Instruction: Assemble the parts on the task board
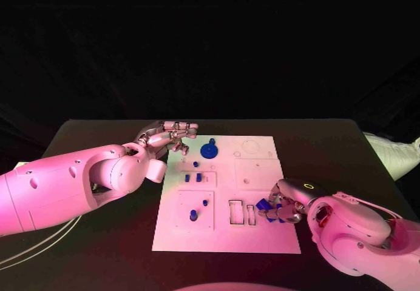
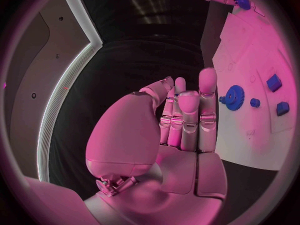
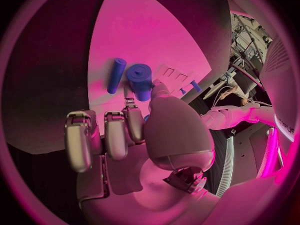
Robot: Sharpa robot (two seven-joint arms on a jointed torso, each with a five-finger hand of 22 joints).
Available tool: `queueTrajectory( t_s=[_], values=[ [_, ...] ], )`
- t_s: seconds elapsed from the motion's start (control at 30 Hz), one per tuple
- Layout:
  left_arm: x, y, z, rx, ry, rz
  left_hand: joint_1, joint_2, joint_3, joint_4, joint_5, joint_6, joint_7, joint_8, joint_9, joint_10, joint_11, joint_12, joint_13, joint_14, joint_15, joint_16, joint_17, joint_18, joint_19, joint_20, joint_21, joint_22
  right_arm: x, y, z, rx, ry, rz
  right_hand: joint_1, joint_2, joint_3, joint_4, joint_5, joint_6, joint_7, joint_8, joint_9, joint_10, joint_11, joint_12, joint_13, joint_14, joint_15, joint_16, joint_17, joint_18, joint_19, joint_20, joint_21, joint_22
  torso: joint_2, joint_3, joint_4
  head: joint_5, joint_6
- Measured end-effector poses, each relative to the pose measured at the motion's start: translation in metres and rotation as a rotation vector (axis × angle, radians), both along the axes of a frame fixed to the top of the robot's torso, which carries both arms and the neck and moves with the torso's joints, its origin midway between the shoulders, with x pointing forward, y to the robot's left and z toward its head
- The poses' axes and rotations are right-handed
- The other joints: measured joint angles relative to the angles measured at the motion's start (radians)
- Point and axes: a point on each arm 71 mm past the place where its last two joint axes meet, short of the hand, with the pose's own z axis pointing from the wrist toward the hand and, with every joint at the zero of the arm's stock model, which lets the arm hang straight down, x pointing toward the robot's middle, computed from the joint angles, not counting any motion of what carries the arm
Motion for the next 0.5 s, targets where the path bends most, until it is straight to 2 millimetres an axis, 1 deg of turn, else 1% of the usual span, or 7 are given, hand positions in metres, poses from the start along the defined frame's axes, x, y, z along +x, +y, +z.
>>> queueTrajectory(
  t_s=[0.03, 0.13, 0.27, 0.4, 0.5],
  values=[
    [0.0, 0.0, 0.0, 0.0, 0.0, 0.0, 0.0, 0.0, 0.0, 0.0, 0.0, 0.0, 0.0, 0.0, 0.0, 0.0, 0.0, 0.0, 0.0, 0.0, 0.0, 0.0, 0.0, 0.0, 0.0, 0.0, 0.0, 0.0, -0.001, -0.001, 0.0, 0.004, -0.002, -0.004, 0.003, 0.003, 0.0, 0.0, 0.005, 0.001, -0.001, 0.001, 0.002, 0.001, -0.002, 0.001, 0.0, 0.0, 0.0, 0.0, 0.0, 0.0, 0.0, 0.0, 0.0, 0.0, 0.0, 0.0006, 0.0, 0.0, 0.0],
    [0.0, 0.0, 0.0, 0.0, 0.0, 0.0, 0.0, 0.0, 0.0, 0.0, 0.0, 0.0, 0.0, 0.0, 0.0, -0.002, 0.002, 0.005, 0.002, 0.0, 0.0, 0.0, 0.0, 0.0, 0.0, 0.0, 0.0, 0.0, -0.004, -0.004, 0.001, 0.028, -0.008, -0.02, 0.004, 0.004, -0.001, -0.001, 0.021, 0.002, -0.002, 0.01, 0.007, 0.004, -0.004, 0.001, 0.0, 0.0, 0.0, 0.0, 0.0, 0.0, 0.0, 0.0, 0.0, 0.0, 0.0, 0.0006, -0.0001, -0.002, 0.002],
    [0.0, 0.0, 0.0, 0.0, 0.0, -0.001, 0.0, 0.0, 0.0, 0.0, 0.0, 0.0, 0.0, 0.0, 0.0, -0.003, 0.003, 0.007, 0.003, 0.0, 0.0, 0.0, 0.0, 0.0, 0.0, 0.0, 0.0, 0.0, -0.008, -0.002, 0.009, 0.087, -0.019, -0.036, 0.004, 0.004, -0.007, 0.004, 0.059, 0.002, -0.002, 0.016, 0.007, 0.007, -0.007, 0.002, 0.0, 0.004, -0.004, 0.0, 0.0, 0.0, 0.004, -0.004, 0.0, 0.0, 0.0, 0.0006, -0.0004, -0.005, 0.003],
    [0.0, 0.0, 0.0, -0.001, 0.0, -0.002, 0.0, 0.0, 0.0, 0.0, 0.0, 0.0, 0.0, 0.0, 0.0, -0.003, 0.003, 0.007, 0.002, 0.0, 0.0, 0.0, 0.0, 0.0, 0.0, 0.0, 0.0, 0.0, -0.01, 0.002, 0.013, 0.146, -0.013, -0.053, 0.001, 0.007, -0.01, 0.007, 0.081, 0.002, -0.002, 0.017, 0.008, 0.007, -0.007, 0.002, -0.003, 0.004, -0.004, 0.0, 0.0, 0.0, 0.004, -0.004, 0.0, 0.0, 0.0, 0.0005, 0.0001, -0.007, 0.004],
    [0.0, -0.001, 0.0, -0.001, 0.0, -0.003, 0.0, 0.0, 0.0, 0.0, 0.0, 0.0, 0.0, 0.0, 0.0, -0.003, 0.004, 0.007, 0.002, 0.0, 0.0, 0.0, 0.0, 0.0, 0.0, 0.0, 0.0, 0.0, -0.011, 0.004, 0.014, 0.175, 0.002, -0.063, -0.007, 0.015, -0.014, 0.006, 0.088, 0.002, -0.002, 0.021, 0.008, 0.007, -0.007, 0.005, -0.003, 0.0, -0.007, 0.0, 0.0, 0.0, 0.004, -0.004, 0.0, 0.0, 0.0, 0.0, 0.0009, -0.007, 0.004]
  ],
)
